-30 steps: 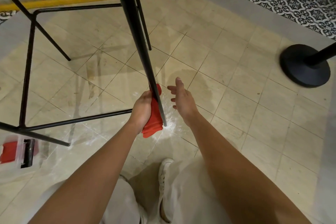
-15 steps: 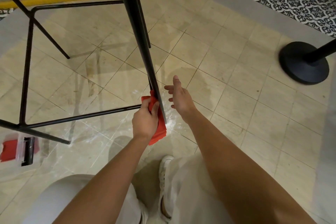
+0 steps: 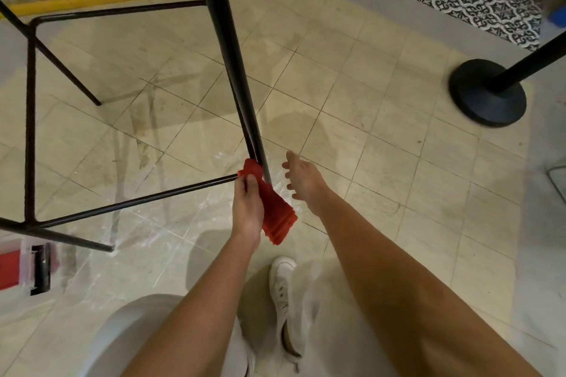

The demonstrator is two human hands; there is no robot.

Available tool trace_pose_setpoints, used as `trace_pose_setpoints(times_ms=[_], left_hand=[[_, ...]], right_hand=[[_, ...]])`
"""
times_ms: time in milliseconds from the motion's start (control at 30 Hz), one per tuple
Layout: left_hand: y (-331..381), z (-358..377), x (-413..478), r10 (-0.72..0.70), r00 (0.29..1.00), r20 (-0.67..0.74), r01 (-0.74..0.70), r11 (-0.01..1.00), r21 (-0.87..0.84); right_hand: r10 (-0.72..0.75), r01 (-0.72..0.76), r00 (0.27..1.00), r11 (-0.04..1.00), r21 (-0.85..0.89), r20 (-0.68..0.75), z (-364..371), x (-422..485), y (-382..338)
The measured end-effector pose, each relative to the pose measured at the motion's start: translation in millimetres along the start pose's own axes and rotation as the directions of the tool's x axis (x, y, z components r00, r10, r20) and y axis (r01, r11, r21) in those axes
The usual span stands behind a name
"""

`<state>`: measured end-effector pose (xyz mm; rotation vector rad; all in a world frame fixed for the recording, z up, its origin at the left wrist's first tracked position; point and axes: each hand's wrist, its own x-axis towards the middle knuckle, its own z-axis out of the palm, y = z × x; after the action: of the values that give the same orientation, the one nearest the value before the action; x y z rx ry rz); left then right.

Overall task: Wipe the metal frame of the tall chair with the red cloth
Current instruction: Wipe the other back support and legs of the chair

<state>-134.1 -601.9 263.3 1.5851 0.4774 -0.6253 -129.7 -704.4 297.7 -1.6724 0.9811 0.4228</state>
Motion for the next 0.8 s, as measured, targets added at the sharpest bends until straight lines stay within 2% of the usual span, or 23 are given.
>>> trace_pose_setpoints(times_ms=[100,167,300,400,533,633,733,800], left_hand=[[-5,-4,-5,-0.204,0.97,0.133,0.235,0.93,-0.283],[-4,-3,-7,-0.216,0.948,0.233,0.284,0.905,-0.318],[4,7,-8,-0.188,0.949,0.253,0.245,0.945,-0.215],[5,14,-12,-0.205,0.947,0.25,0.245,0.959,-0.142],[2,21,-15,-0.237,0.954,0.182,0.23,0.971,0.062],[-1,20,-12,-0.212,0.969,0.13,0.192,0.97,0.15],[-8,18,-5,-0.185,0.973,0.14,0.15,0.962,0.227],[-10,17,-2,-0.153,0.973,0.175,0.102,0.957,0.27]], right_hand=[[0.109,-0.105,0.992,0.992,-0.075,0.056,-5,-2,9],[0.173,-0.173,0.983,0.985,-0.001,0.064,-6,-8,17],[0.2,-0.23,0.97,0.943,0.24,0.141,-2,-17,38],[0.191,-0.254,0.964,0.866,0.431,0.184,-4,-20,51],[0.139,-0.249,0.958,0.838,0.486,0.251,-4,-24,64],[0.136,-0.221,0.97,0.833,0.506,0.2,-6,-26,68],[0.159,-0.254,0.966,0.734,0.629,0.203,-13,-23,68],[0.162,-0.259,0.965,0.717,0.647,0.207,-16,-19,69]])
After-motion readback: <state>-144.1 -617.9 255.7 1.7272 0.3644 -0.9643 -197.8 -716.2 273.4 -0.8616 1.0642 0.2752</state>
